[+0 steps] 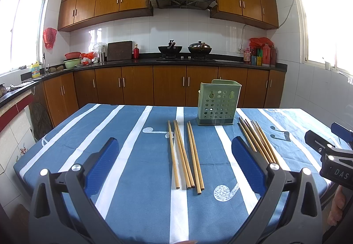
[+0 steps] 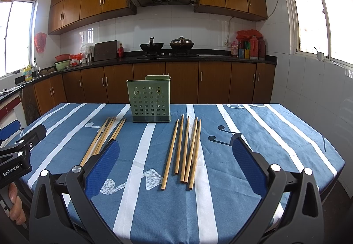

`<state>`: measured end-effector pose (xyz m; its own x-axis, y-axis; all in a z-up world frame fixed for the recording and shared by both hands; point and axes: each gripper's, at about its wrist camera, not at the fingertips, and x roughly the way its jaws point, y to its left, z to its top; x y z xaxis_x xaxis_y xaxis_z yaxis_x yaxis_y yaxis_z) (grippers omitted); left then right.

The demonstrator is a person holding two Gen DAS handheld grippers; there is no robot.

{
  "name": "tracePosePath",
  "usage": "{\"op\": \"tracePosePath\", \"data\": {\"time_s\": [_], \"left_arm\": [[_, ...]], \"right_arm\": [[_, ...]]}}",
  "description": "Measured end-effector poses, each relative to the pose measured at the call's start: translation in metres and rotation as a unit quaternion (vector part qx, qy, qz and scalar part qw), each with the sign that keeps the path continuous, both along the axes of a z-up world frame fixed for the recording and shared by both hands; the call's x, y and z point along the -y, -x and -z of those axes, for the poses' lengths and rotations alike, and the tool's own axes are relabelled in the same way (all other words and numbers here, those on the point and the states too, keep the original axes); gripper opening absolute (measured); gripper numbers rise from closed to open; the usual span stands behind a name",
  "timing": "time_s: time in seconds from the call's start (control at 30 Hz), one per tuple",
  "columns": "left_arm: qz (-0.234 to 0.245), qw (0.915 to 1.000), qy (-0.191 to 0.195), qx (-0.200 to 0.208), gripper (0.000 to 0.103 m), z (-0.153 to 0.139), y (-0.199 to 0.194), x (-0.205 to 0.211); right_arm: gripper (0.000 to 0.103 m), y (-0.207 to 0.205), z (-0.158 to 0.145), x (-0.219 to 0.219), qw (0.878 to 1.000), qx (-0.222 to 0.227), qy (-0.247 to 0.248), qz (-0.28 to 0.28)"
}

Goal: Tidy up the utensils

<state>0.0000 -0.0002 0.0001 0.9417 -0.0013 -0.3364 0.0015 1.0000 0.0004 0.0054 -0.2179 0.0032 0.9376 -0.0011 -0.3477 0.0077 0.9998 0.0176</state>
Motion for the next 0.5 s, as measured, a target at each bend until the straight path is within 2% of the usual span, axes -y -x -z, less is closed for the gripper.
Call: {"op": "tracePosePath", "data": {"time_s": [0.5], "left_arm": [[0.000, 1.0000, 0.000, -0.001, 0.099, 0.0001, -0.0002, -0.0004]], "right_arm": [[0.101, -0.0008, 0.0008, -0.0014, 1.000, -0.001, 0.000, 0.000]]}}
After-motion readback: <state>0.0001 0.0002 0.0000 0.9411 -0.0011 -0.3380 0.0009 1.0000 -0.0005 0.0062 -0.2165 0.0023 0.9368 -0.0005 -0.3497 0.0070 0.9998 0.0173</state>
